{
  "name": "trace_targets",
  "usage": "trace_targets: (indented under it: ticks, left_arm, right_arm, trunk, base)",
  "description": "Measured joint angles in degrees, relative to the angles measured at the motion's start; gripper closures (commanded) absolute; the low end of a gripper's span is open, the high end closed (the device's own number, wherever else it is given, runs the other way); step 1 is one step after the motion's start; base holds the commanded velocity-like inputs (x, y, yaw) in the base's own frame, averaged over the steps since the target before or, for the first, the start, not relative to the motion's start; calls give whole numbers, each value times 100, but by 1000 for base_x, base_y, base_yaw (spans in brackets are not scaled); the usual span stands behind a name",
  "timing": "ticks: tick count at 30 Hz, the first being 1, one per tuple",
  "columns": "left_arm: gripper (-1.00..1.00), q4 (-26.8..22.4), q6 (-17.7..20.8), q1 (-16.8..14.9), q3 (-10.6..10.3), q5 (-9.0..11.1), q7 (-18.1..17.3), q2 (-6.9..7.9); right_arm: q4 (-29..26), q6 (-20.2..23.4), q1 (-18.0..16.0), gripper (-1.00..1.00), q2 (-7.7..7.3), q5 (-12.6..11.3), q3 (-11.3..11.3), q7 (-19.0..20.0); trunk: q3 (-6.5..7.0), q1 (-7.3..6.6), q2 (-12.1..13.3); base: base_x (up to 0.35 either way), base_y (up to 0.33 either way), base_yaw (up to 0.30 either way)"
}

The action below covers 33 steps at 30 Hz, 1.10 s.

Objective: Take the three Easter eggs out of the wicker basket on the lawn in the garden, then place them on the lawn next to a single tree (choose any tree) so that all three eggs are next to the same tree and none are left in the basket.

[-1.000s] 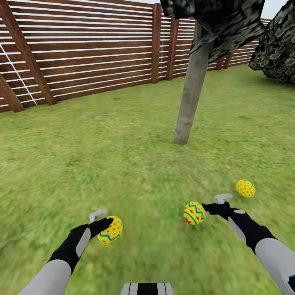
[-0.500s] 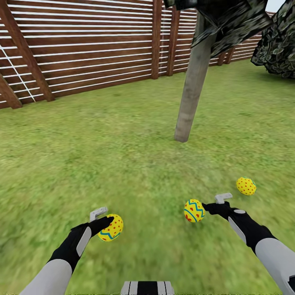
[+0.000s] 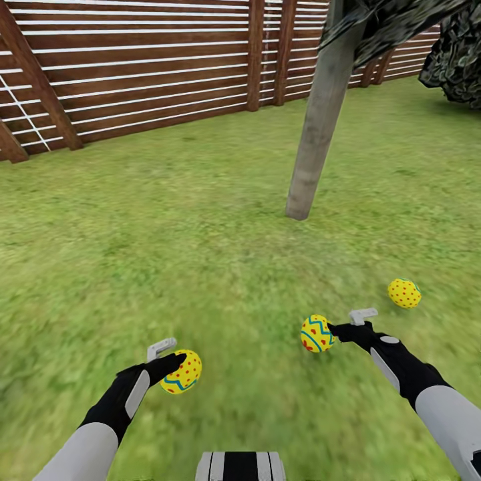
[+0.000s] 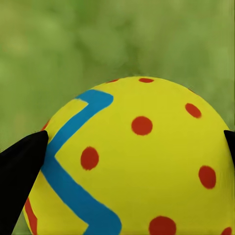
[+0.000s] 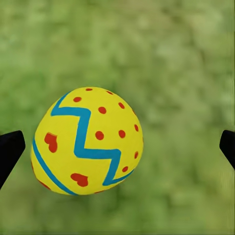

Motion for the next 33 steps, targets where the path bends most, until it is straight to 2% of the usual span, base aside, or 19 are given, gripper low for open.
trace_targets:
  ticks: [17, 22, 23, 33]
  left_arm:
    - [100, 7, 0, 0, -9, 7, 4, -18]
    - [100, 3, -9, 0, -9, 8, 0, -18]
    - [-100, 1, -9, 0, -9, 8, 0, -18]
    - [-100, 0, -9, 0, -7, 25, -8, -26]
  right_arm:
    - [-164, 22, 0, -100, -8, -2, 23, 7]
    - [-167, 26, 0, -100, -5, -1, 31, 3]
    - [-166, 26, 0, -100, -6, 0, 30, 5]
    - [-161, 18, 0, -100, -37, -11, 21, 16]
  trunk:
    - [-377, 44, -23]
    - [-378, 43, -23]
    - [-378, 43, -23]
    - [-378, 43, -23]
  base:
    - [0, 0, 0]
    - [0, 0, 0]
    - [0, 0, 0]
    - [0, 0, 0]
